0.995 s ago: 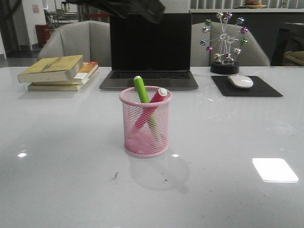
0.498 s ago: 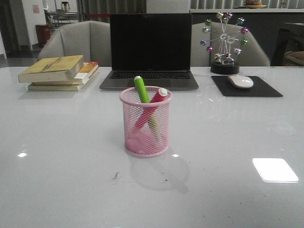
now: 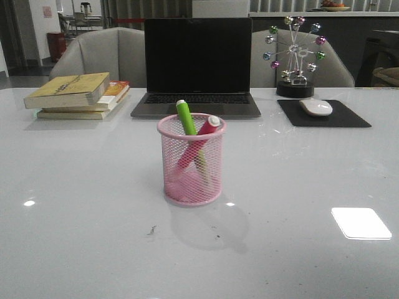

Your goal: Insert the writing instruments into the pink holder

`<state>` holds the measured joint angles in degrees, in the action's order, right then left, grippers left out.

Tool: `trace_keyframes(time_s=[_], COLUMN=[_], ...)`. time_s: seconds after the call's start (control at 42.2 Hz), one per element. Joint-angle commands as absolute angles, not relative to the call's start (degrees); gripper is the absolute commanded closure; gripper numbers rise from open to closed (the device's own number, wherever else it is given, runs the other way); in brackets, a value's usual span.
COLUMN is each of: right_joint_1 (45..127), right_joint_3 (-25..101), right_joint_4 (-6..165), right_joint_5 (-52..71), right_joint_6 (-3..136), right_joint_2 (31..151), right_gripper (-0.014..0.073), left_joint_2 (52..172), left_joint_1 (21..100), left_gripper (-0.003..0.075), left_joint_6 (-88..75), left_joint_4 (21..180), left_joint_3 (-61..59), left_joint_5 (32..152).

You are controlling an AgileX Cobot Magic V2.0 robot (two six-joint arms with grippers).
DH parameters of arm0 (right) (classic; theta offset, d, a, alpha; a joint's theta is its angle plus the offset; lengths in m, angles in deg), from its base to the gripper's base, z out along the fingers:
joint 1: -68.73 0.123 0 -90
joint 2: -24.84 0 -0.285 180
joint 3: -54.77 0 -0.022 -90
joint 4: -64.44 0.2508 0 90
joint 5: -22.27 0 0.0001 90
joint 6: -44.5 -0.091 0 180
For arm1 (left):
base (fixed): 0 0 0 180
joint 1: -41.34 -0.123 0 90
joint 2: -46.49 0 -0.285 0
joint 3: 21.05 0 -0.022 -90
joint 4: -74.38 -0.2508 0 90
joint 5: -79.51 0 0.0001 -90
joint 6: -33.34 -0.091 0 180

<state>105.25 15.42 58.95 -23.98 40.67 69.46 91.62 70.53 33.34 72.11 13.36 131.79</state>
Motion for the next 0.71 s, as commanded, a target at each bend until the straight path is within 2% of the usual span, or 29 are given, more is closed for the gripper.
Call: trace_keyframes(time_s=[0.0, 0.19, 0.237, 0.403, 0.545, 0.687], right_joint_1=[104.9, 104.9, 104.9, 104.9, 104.9, 104.9], right_joint_3=[16.9, 16.9, 16.9, 16.9, 16.9, 16.9], right_joint_4=[54.6, 54.4, 54.4, 54.4, 54.4, 54.4], right_joint_5=[-23.3, -23.5, -23.5, -23.5, -23.5, -24.1], right_joint_6=[34.8, 34.2, 34.2, 34.2, 34.2, 34.2], right_joint_2=[69.3, 69.3, 69.3, 69.3, 69.3, 69.3], right_gripper=[0.0188, 0.0246, 0.0276, 0.0444, 0.0534, 0.0540], left_joint_2=[90.2, 90.3, 90.3, 90.3, 90.3, 90.3], left_joint_1=[70.4, 70.4, 70.4, 70.4, 70.4, 70.4], left_gripper=[0.0283, 0.0295, 0.0322, 0.0490, 0.0610, 0.0628], left_joint_6=[34.0, 35.3, 35.3, 35.3, 35.3, 35.3], left_joint_4=[72.1, 72.3, 72.3, 72.3, 72.3, 72.3], left_joint_3=[13.1, 13.3, 13.3, 13.3, 13.3, 13.3], left_joint_5=[127.2, 126.9, 126.9, 126.9, 127.0, 127.0])
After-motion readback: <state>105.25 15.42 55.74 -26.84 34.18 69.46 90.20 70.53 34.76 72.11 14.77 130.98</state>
